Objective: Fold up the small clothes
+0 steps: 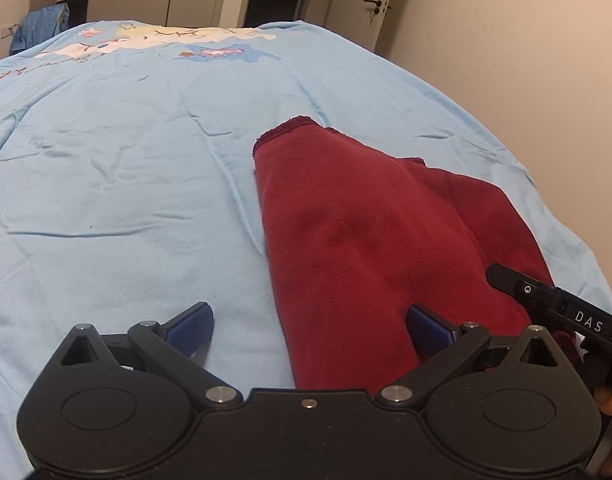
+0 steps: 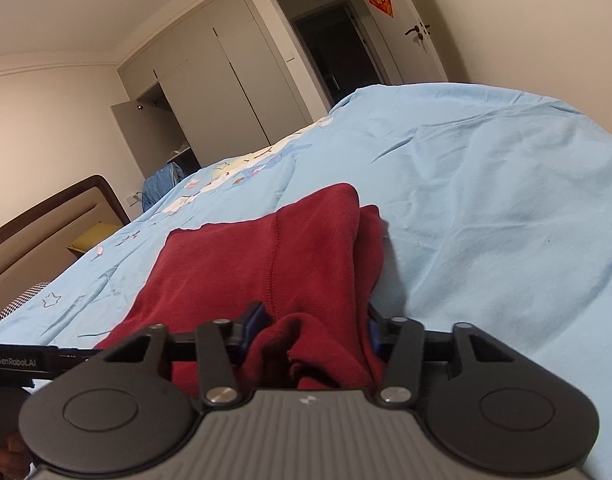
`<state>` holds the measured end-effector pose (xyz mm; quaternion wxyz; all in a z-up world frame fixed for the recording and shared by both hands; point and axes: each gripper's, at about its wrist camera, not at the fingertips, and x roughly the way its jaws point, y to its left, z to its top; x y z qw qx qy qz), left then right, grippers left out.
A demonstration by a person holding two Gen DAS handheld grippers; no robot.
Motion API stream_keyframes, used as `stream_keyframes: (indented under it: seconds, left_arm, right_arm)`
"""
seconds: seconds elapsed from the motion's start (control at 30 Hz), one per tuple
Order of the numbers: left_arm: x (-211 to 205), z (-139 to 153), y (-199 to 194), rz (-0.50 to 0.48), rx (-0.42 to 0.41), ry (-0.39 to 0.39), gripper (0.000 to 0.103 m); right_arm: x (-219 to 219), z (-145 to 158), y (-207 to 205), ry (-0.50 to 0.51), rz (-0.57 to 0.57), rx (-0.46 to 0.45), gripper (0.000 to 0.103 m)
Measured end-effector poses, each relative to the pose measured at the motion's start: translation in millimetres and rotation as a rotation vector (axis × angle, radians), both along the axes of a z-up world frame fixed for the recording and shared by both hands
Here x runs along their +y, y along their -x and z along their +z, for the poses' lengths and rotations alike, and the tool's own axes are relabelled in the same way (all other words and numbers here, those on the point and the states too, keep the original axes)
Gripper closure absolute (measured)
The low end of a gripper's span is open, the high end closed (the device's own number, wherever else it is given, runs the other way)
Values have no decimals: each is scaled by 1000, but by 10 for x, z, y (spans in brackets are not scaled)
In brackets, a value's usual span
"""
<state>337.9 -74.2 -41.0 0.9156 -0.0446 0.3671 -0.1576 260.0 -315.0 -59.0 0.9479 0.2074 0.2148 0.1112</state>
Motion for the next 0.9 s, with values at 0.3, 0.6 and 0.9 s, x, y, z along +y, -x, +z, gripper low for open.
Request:
stream_keyframes:
  seconds: [0.3, 0.6, 0.9]
  left_arm:
    - [132, 19, -106, -44, 22, 65, 1]
    - [151, -34, -291, -126, 47, 112, 10]
    - [50, 187, -216, -128, 4, 112, 74]
  right_arm:
    - [72, 106, 42, 59, 0, 5, 65]
    - [98, 117, 25, 60, -20, 8, 69]
    - [347, 473, 161, 189, 7, -131, 74]
